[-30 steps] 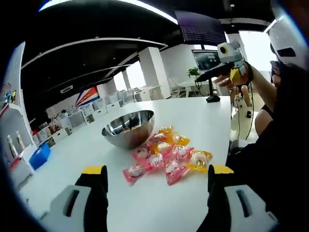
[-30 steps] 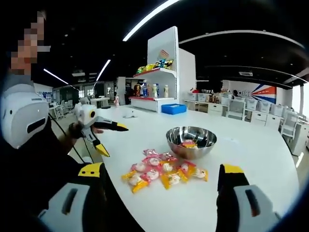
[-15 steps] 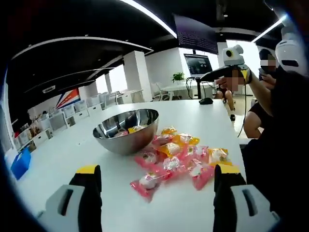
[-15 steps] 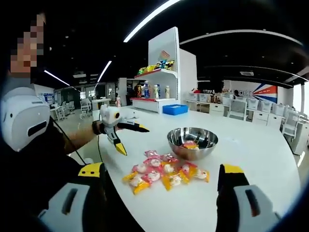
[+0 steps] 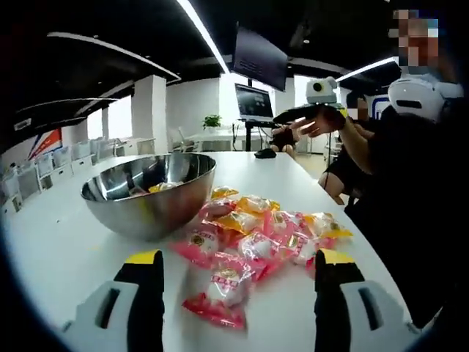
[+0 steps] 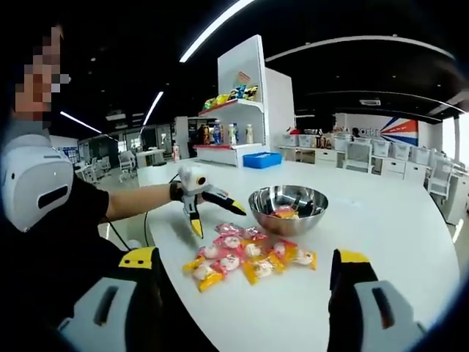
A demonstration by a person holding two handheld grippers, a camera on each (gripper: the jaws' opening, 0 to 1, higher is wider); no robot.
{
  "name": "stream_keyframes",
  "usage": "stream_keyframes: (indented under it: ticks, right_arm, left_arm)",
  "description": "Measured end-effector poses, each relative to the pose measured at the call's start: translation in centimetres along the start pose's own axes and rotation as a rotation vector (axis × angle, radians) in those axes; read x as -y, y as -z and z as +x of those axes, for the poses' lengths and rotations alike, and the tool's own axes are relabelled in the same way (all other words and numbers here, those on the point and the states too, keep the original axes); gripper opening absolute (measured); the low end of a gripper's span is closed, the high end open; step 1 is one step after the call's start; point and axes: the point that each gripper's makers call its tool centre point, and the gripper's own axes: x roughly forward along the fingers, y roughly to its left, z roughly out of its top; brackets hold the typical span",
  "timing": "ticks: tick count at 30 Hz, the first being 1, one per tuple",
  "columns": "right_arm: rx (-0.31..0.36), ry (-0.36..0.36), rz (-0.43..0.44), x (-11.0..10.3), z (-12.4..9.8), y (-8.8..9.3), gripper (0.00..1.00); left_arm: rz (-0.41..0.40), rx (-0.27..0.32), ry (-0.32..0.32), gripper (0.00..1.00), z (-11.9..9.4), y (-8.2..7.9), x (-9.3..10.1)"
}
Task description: Pick up the marshmallows scattered on the table and place them into the bowl on the table
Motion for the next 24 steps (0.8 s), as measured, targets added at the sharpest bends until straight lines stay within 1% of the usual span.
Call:
stream_keyframes:
  ticks: [2,3,7,9,10,11,15,17,19,20,21,24]
  right_arm:
    - [-0.004,0.001,0.004,0.0,0.0,0.1,0.91]
    - [-0.004,-0.001,0.006,0.0,0.1,0.1,0.91]
    - [-0.005,-0.01,0.011,-0.2,0.2,0.3,0.91]
    - [-0.007,-0.012,0.012,-0.3,0.2,0.4,0.91]
    - [-0.006,-0.013,0.011,-0.3,0.2,0.4,0.91]
    - [-0.006,-0.014,0.011,-0.3,0.2,0.4,0.91]
    - [-0.007,-0.013,0.017,-0.2,0.3,0.5,0.9]
    - [-0.009,-0.016,0.019,-0.3,0.3,0.6,0.9]
    - [-0.011,-0.019,0.019,-0.4,0.3,0.7,0.9]
    - [-0.012,-0.021,0.018,-0.5,0.3,0.7,0.9]
    - [-0.014,-0.022,0.016,-0.6,0.3,0.7,0.9]
    - [-0.014,-0.019,0.015,-0.5,0.3,0.5,0.9]
  left_arm:
    - [-0.029,0.003,0.021,0.72,0.2,0.1,0.0]
    - [-0.043,0.019,0.026,0.69,0.3,-0.1,0.0]
    - [-0.08,0.081,0.067,0.68,-0.2,-1.1,0.2]
    - [-0.065,0.084,0.068,0.66,-0.1,-1.3,0.5]
    - [-0.057,0.075,0.069,0.65,-0.1,-1.1,0.5]
    - [-0.043,0.046,0.075,0.65,0.0,-0.6,0.7]
    - [-0.051,0.017,0.084,0.63,0.2,0.1,0.8]
    - [-0.051,-0.003,0.08,0.59,0.2,0.5,0.7]
    - [-0.061,0.004,0.081,0.53,0.1,0.5,0.5]
    - [-0.052,0.008,0.076,0.5,0.1,0.4,0.4]
    - [-0.035,-0.001,0.071,0.47,0.1,0.5,0.3]
    - [-0.012,-0.036,0.071,0.44,0.1,1.1,0.3]
